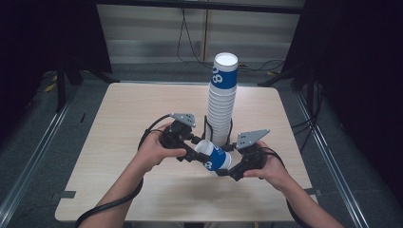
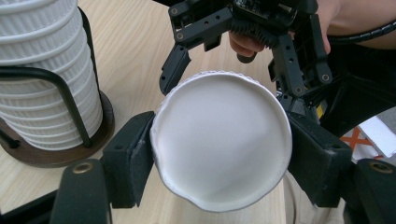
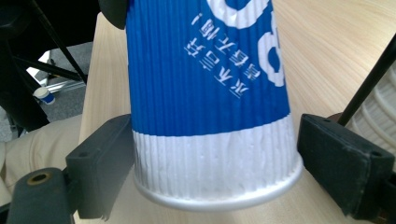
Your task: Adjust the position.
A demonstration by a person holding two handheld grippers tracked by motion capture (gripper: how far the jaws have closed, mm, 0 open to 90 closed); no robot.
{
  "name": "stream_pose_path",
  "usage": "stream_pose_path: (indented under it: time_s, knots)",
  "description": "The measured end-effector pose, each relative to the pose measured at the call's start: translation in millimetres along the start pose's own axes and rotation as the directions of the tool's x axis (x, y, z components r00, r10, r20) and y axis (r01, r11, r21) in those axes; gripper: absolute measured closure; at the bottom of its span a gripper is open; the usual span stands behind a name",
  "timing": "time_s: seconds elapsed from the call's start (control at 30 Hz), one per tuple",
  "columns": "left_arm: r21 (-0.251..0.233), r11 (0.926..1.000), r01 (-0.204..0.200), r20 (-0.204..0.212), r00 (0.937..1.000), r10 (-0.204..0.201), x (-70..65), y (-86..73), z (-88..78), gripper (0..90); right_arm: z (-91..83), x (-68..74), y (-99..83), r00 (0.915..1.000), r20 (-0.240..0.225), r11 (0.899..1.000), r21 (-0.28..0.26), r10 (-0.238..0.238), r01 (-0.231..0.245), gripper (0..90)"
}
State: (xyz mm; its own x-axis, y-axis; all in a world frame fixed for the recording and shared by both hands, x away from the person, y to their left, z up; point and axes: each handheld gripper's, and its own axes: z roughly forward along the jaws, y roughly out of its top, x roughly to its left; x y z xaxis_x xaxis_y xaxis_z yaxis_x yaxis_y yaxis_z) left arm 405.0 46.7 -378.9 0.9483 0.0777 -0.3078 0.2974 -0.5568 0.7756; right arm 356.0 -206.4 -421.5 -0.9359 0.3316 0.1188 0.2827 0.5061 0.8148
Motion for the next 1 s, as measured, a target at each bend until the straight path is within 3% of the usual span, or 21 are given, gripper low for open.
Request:
stream_pose_path:
  time_s: [1.0]
  knots:
    - [-0.011, 0.9998, 0.014, 0.006, 0.9999, -0.014, 3.4, -5.2, 2.8, 29.2, 2.0, 0.3, -6.5, 0.9999, -0.008, 1.000, -0.024, 0.008, -0.008, 12.0]
